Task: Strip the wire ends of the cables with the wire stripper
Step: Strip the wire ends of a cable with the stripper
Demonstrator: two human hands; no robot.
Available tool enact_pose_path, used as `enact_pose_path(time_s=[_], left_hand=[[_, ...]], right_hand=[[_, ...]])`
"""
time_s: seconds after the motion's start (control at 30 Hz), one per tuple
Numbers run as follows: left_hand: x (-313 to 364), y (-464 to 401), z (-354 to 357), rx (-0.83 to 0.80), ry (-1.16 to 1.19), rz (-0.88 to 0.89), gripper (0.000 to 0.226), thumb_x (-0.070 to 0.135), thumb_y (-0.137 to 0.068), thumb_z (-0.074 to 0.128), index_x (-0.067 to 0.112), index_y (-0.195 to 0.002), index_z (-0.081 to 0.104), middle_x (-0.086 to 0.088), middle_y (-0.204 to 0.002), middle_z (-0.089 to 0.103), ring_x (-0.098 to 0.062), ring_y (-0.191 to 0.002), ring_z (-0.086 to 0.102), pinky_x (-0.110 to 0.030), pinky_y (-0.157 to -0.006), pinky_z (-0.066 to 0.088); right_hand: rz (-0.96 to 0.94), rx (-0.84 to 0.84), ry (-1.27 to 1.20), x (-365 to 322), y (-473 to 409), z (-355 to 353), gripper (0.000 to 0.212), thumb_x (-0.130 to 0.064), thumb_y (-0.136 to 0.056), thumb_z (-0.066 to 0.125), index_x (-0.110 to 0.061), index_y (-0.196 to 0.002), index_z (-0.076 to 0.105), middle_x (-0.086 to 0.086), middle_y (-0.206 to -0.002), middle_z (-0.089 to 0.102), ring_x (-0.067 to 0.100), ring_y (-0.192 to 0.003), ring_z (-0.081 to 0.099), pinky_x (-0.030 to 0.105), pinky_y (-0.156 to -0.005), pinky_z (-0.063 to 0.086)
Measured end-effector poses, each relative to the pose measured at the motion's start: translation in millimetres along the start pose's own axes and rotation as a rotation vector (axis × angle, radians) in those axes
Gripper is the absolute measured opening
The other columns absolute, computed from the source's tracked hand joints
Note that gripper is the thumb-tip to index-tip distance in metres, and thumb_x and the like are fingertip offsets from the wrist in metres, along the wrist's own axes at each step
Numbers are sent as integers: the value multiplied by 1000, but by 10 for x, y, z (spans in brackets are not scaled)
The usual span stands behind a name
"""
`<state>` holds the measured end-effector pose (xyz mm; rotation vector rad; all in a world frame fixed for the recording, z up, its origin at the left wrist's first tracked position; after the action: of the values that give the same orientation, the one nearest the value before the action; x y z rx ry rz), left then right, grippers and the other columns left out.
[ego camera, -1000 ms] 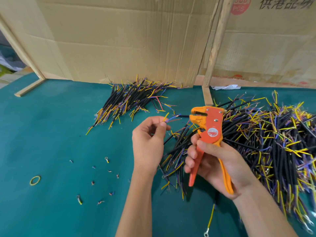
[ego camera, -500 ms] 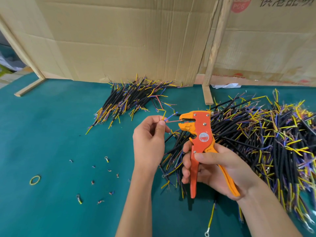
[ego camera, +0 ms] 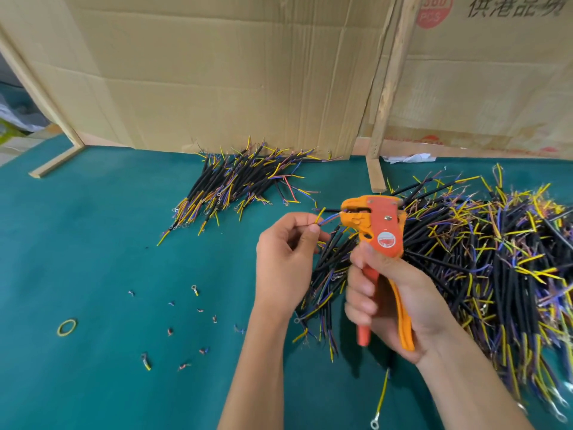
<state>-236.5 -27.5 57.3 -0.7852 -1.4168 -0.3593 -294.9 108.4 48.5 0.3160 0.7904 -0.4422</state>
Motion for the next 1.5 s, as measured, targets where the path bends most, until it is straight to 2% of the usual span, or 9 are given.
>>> enact_pose_path(time_s=[0.13, 0.27, 0.5, 0.63, 0.73, 0.87, 1.1, 1.27, 1.5], left_hand=[[28, 6, 141, -43, 141, -80, 34, -12, -95, 46, 14, -99, 68, -8, -93, 76, -9, -74, 63, -19, -68, 49], [55, -66, 459, -197, 248, -230, 43, -20, -88, 42, 7, -109, 67, -12, -110, 73, -18, -99, 68, -30, -91, 55], [6, -928, -26, 27, -740, -11, 41, 0, -82, 54, 13, -117, 69, -10, -124, 66, -28, -115, 59, -31, -97, 43], [-316, -1424, -412, -200, -1177, -111, 38, 7, -90, 50, 0, -128, 55, -19, -143, 48, -39, -133, 45, -41, -108, 36], [-419, -1571, -528, -256, -1350, -80, 27, 18, -99, 46, 3, -119, 54, -19, -128, 58, -42, -124, 45, -45, -100, 39], [-360, -1588, -514, -144, -1367, 50, 25, 24, -99, 56, 12, -120, 63, -12, -121, 62, -35, -124, 40, -46, -83, 47], [-348, -1527, -382, -150, -1417, 201, 19, 28, -95, 61, 18, -109, 70, -10, -112, 66, -33, -116, 50, -37, -80, 42], [-78, -1447, -444, 18, -1109, 265, 12, 18, -92, 60, 18, -98, 70, -17, -94, 72, -43, -92, 62, -39, -70, 46], [568, -1223, -379, 62, -700, 408, 16, 23, -100, 56, 16, -108, 68, -9, -73, 70, -34, -71, 68, -42, -72, 54]], right_hand=[[-93, 24, -143, -100, -9, -60, 41, -21, -60, 94, -9, -88, 67, 12, -79, 58, 26, -69, 61, 38, -68, 58], [-153, -20, -217, -189, 18, -101, 31, -18, -68, 85, -10, -92, 66, 9, -82, 58, 25, -75, 62, 37, -74, 59], [-125, 13, -214, -131, 1, -107, 31, -13, -69, 74, -8, -97, 62, 13, -84, 58, 28, -75, 63, 40, -73, 59], [-87, -8, -200, -81, -23, -68, 48, -11, -59, 92, -7, -98, 63, 16, -84, 59, 32, -75, 63, 44, -74, 59], [-76, -10, -180, -55, -29, -53, 57, -12, -52, 97, -6, -98, 64, 17, -85, 59, 33, -76, 63, 45, -75, 58], [-75, -15, -164, -61, -24, -59, 55, -12, -54, 97, -6, -98, 65, 17, -85, 59, 34, -77, 62, 46, -77, 58], [-67, 4, -131, -57, -24, -56, 41, -8, -63, 88, -6, -98, 65, 18, -84, 60, 34, -76, 63, 46, -75, 58], [-75, 13, -92, -50, -38, -49, 27, -5, -73, 76, -6, -98, 66, 18, -84, 60, 34, -75, 62, 46, -75, 58], [-72, 17, -74, -42, -42, -78, 53, -16, -55, 97, -6, -98, 69, 18, -86, 61, 35, -77, 63, 48, -77, 58]])
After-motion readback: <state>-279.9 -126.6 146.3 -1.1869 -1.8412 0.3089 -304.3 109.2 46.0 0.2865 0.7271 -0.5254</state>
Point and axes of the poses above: each hand's wrist, its own y-axis away from the middle knuckle, its own z-axis out of the palm, x = y × z, the point moved 4 cm from there along -y, towards the middle knuckle
